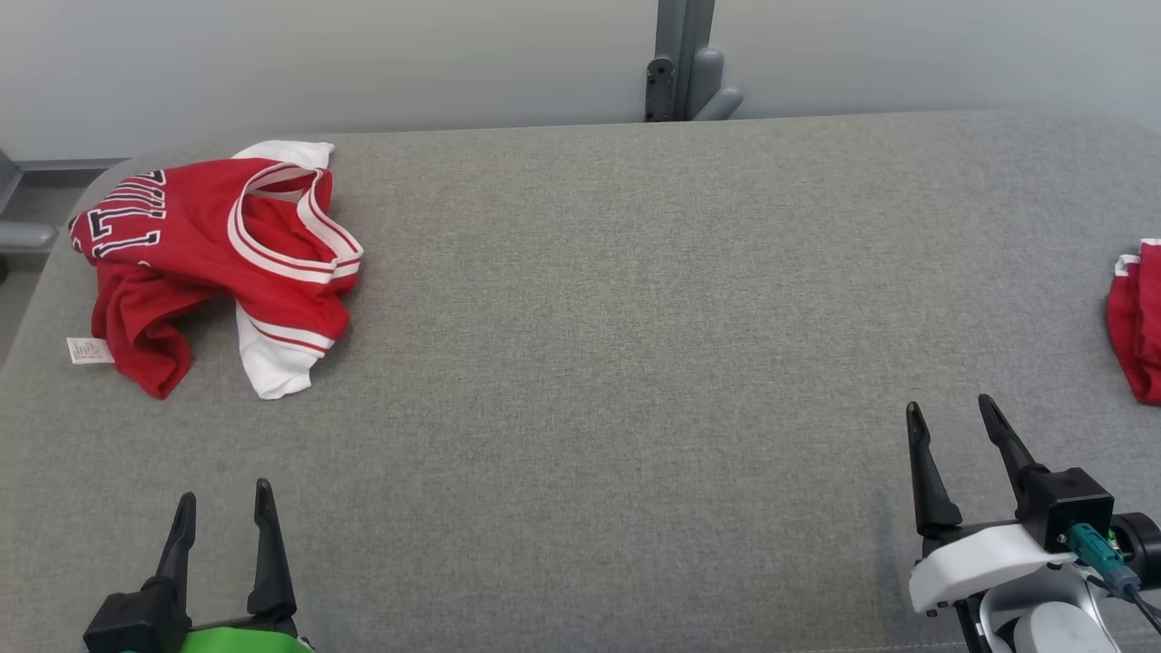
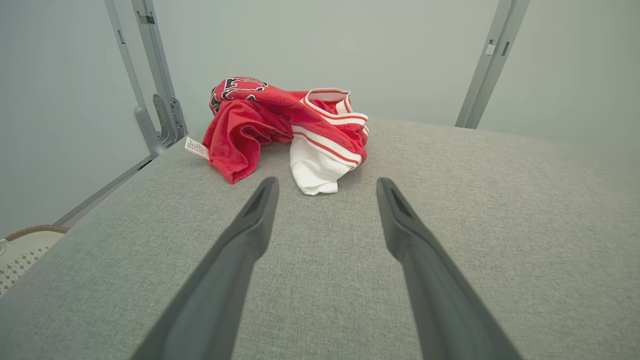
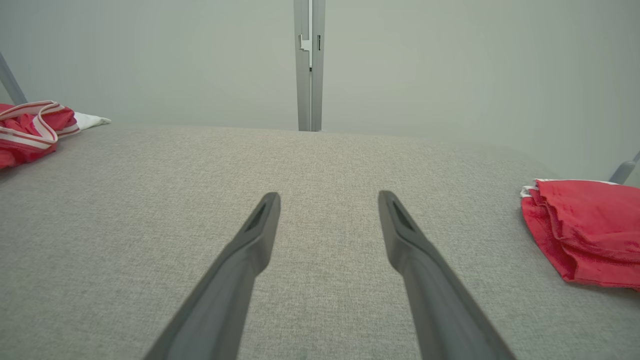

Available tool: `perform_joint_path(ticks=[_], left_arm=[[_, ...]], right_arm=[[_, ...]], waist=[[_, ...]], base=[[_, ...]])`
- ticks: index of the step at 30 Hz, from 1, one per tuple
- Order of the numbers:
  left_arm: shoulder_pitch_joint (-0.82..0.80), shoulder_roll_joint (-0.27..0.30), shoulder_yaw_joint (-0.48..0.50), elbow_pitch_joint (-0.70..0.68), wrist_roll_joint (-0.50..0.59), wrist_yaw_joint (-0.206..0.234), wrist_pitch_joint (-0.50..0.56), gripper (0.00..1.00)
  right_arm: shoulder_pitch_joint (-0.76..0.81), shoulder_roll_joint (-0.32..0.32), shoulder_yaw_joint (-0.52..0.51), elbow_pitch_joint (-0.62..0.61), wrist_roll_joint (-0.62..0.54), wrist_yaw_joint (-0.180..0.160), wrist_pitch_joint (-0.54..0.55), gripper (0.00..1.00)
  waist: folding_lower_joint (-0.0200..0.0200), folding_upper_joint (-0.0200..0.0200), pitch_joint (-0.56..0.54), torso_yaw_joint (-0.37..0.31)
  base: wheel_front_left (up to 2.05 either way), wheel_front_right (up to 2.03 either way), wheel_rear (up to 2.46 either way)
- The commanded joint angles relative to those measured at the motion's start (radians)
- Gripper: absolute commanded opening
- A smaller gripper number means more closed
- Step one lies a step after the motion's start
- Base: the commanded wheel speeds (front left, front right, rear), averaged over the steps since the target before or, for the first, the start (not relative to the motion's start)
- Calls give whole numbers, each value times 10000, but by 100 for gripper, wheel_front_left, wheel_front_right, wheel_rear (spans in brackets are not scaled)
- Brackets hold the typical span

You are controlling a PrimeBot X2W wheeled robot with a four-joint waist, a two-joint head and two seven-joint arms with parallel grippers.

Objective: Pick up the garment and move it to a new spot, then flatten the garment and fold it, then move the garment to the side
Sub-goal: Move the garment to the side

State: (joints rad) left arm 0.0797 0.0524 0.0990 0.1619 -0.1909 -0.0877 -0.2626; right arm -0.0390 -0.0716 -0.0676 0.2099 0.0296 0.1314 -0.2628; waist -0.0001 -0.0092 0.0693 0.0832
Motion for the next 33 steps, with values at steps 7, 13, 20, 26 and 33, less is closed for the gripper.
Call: perform_joint_path(ticks=[7,13,20,26,33], left_arm=[[-108,-15,-13,-107,-65,-80,-25,100],[98,-16,44,-79,-87,-90,-25,100],[121,-17,-20,-68,-144,-63,-25,100],[181,-15,11,-101,-164,-59,-25,100],[186,-16,31,-115,-113,-96,-24,100]], right_arm=[[248,71,17,-71,7,-15,-33,100],[312,118,54,-17,43,-15,-31,100],[357,156,30,-41,103,-15,-31,100],[395,164,-33,-68,83,-15,-31,100],[358,176,-87,-108,67,-15,-31,100]], waist=[[1,92,-33,-272],[1,92,-248,-460],[1,92,-361,-583],[1,92,-363,-659],[1,92,-337,-683]], base=[[0,0,0],[0,0,0],[0,0,0],[0,0,0],[0,0,0]])
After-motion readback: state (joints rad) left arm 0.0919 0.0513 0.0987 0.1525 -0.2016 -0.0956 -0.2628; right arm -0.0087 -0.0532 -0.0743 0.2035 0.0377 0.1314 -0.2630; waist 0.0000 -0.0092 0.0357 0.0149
